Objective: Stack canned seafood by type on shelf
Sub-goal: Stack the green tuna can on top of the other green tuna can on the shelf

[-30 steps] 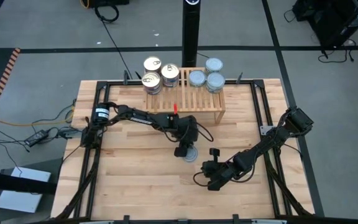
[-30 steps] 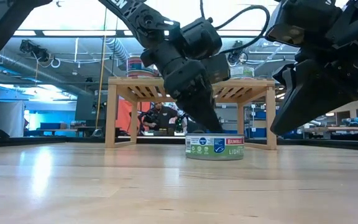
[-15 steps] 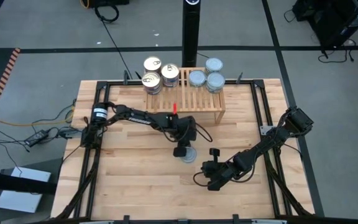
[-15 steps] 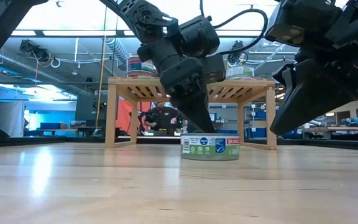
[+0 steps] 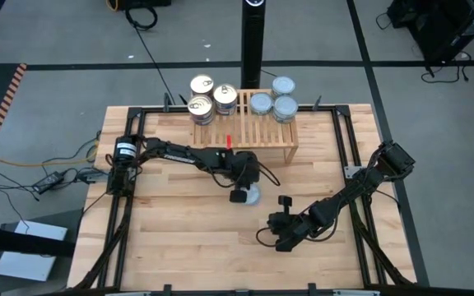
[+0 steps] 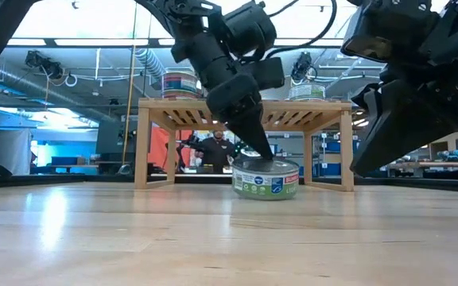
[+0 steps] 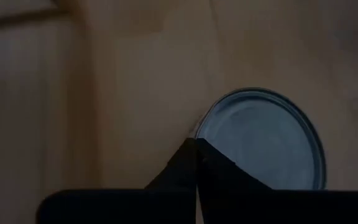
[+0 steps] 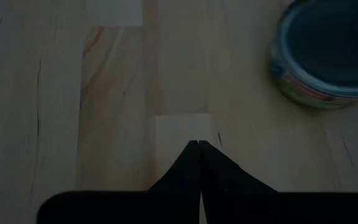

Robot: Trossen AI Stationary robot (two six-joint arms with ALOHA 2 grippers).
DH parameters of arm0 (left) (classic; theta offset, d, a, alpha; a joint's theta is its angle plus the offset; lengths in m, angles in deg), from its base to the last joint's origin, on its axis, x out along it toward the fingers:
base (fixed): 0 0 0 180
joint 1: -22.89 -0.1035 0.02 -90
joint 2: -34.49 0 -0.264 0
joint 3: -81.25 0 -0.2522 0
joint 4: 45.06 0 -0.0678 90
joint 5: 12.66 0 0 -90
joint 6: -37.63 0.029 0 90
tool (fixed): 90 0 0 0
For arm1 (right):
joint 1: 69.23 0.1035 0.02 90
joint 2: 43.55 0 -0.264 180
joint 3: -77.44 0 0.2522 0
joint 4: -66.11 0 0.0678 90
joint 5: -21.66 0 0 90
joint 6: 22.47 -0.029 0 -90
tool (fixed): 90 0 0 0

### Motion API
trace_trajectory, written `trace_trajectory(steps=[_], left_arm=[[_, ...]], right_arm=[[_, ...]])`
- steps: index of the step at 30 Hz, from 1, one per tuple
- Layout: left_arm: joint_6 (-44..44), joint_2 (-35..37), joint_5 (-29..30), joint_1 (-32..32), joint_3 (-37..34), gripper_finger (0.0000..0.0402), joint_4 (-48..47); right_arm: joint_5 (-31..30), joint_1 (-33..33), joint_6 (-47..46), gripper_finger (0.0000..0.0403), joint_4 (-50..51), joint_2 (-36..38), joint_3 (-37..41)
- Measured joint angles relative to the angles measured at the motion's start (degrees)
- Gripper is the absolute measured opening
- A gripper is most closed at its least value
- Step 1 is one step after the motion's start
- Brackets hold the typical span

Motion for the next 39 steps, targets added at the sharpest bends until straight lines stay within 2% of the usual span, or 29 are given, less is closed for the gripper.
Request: trace_trajectory(steps=[13,18,22,28,32,39], left_arm=[[5.12,0.37,18.16,5.37,0.05,0.0001,0.32],[5.48,0.37,20.72,6.48,0.07,0.0001,-0.01],[4.01,0.39,16.93,5.99,0.07,0.0001,-1.52],[2.88,0.17,-4.45,1.93,0.11,0.0002,4.26],[4.52,-0.02,-4.45,0.82,0.11,0.0022,5.21],[7.4,-0.73,-4.41,0.5,0.13,0.0084,5.3]], right_arm=[[0.01,0.01,-1.97,0.0007,1.5,0.0,0.0],[0.02,0.02,-2.02,0.0007,1.52,0.0,0.0],[0.02,0.02,-2.45,0.0007,1.68,0.0,0.0],[0.01,0.01,-2.55,0.0007,1.66,0.0,0.0],[0.0,0.02,-2.56,0.0007,1.59,0.0,0.0],[0.0,0.0,-2.49,0.0007,1.58,0.0,0.0]])
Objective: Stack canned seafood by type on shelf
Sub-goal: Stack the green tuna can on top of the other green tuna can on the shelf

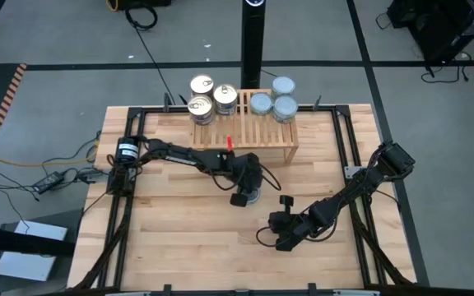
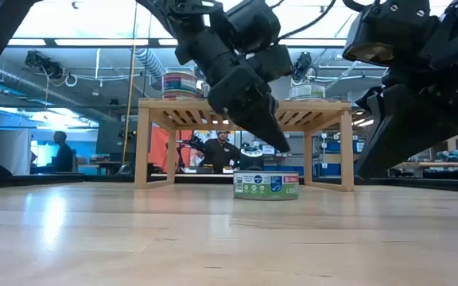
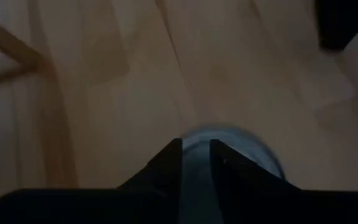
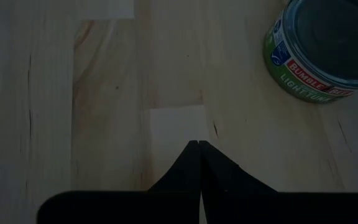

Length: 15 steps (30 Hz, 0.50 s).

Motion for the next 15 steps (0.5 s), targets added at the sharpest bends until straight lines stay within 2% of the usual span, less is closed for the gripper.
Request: trace_trajectory(steps=[5,11,15], left_arm=[[1.4,-1.06,-0.1,-1.82,0.0,0.0097,0.93],[-0.26,-1.72,-9.08,-4.48,-0.05,0.0091,0.56],[-0.3,-1.7,-10.6,-5.19,-0.02,0.009,1.15]], right_arm=[[0.01,0.0,0.07,0.0007,-0.23,0.0,0.01],[0.0,0.0,0.11,0.0007,-0.22,0.0,0.0],[0.0,0.0,0.13,0.0007,-0.23,0.0,0.0]])
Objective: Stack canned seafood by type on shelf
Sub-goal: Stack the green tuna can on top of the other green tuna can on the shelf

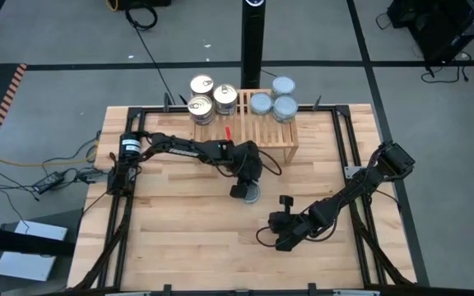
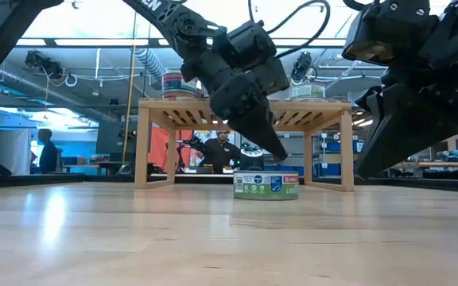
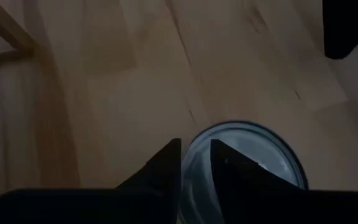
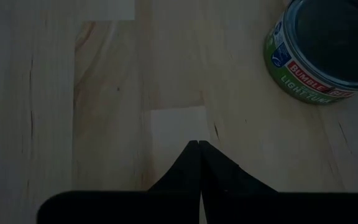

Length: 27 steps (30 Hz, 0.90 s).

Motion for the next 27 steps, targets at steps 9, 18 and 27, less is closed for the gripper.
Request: trace_trajectory(steps=[9,18,27], left_arm=[[0.07,-1.66,-1.32,-0.2,-0.02,0.0089,0.3],[0.14,-1.66,-1.03,-0.2,0.0,0.0089,0.05],[0.44,-2.8,1.01,-0.2,0.09,0.0089,-0.06]], right_arm=[[0.0,0.0,0.0,0.0007,-0.01,0.0,0.0],[0.0,0.0,0.0,0.0007,0.02,0.0,0.0],[0.0,0.0,-0.02,0.0007,0.02,0.0,0.0]])
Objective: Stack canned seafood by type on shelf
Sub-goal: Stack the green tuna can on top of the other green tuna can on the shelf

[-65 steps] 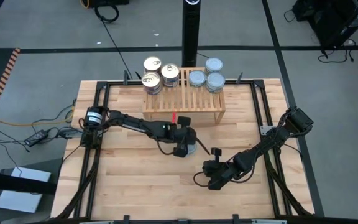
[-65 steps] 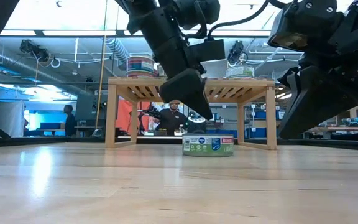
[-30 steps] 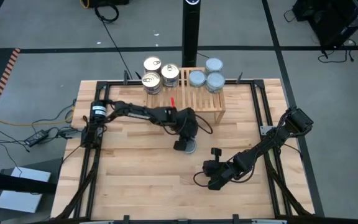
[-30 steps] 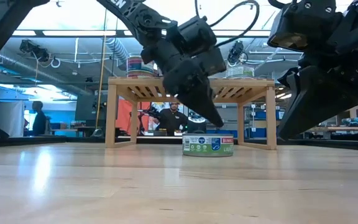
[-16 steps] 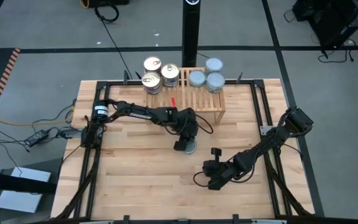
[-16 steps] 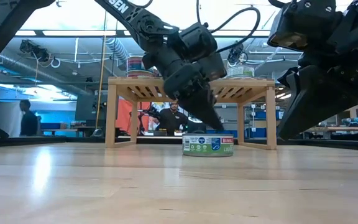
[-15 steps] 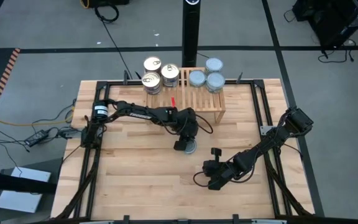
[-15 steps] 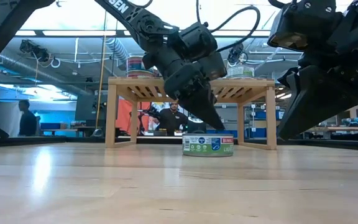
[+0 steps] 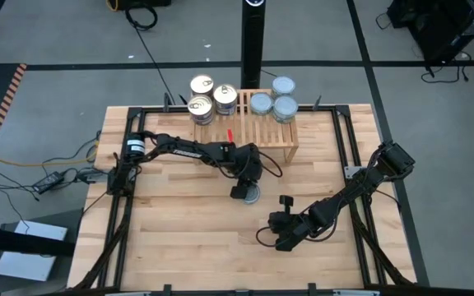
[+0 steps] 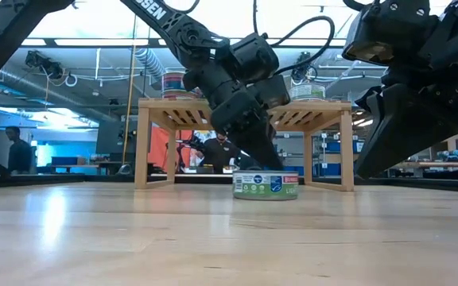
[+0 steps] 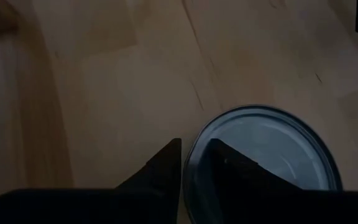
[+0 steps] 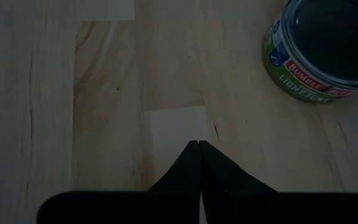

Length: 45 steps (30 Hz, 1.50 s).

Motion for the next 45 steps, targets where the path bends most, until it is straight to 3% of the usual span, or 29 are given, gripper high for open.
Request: trace_trajectory(steps=[5,13,34,40,45], left_arm=[[1.64,-0.13,0.85,0.43,0.04,0.008,-0.42],[8.87,-0.11,6.77,2.36,0.17,0.0006,-1.04],[14.4,-0.46,21.83,7.36,9.44,0.0001,-12.65],[6.44,-0.42,19.55,7.05,9.38,0.0007,-16.83],[3.18,-0.36,16.47,6.36,8.79,0.004,-18.1]], right_arm=[[0.0,0.0,0.0,0.0007,0.0,0.0,0.0],[0.0,0.0,0.01,0.0007,0.02,0.0,0.0],[0.0,0.0,-0.02,0.0007,0.01,0.0,0.0],[0.0,0.0,-0.18,0.0007,0.0,0.0,0.0],[0.0,0.0,-0.19,0.0007,0.0,0.0,0.0]])
